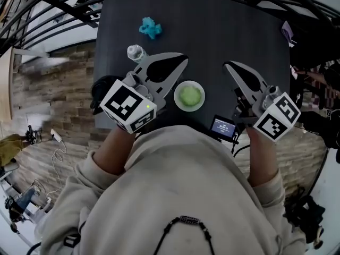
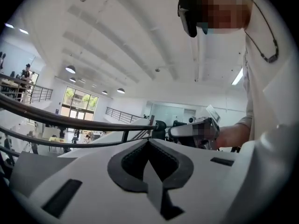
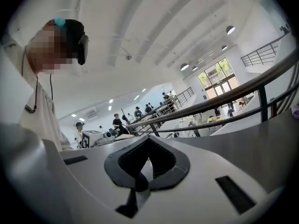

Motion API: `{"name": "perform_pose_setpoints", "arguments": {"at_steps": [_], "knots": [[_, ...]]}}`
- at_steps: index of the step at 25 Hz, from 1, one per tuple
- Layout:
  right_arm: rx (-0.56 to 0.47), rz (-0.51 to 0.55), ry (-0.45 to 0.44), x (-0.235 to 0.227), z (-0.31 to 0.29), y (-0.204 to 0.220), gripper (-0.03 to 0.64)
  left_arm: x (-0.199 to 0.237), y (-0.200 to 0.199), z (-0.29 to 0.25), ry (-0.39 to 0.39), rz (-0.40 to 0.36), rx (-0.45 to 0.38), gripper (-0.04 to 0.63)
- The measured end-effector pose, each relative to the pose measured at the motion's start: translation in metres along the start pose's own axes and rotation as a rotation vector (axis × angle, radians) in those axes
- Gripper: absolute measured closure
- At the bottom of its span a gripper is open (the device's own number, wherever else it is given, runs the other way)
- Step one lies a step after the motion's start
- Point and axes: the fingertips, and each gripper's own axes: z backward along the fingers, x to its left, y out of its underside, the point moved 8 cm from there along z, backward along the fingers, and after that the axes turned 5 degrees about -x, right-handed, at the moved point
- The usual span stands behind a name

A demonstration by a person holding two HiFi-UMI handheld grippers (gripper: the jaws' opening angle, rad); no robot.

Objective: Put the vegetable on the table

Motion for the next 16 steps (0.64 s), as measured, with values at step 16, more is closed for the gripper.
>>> {"name": "perform_pose_setpoints", "arguments": {"at_steps": [16], "knots": [[0.038, 0.036, -0.025, 0.012, -0.001, 0.003, 0.603, -0.01, 0.008, 0.003, 0.03, 0.021, 0.009, 0.589]]}}
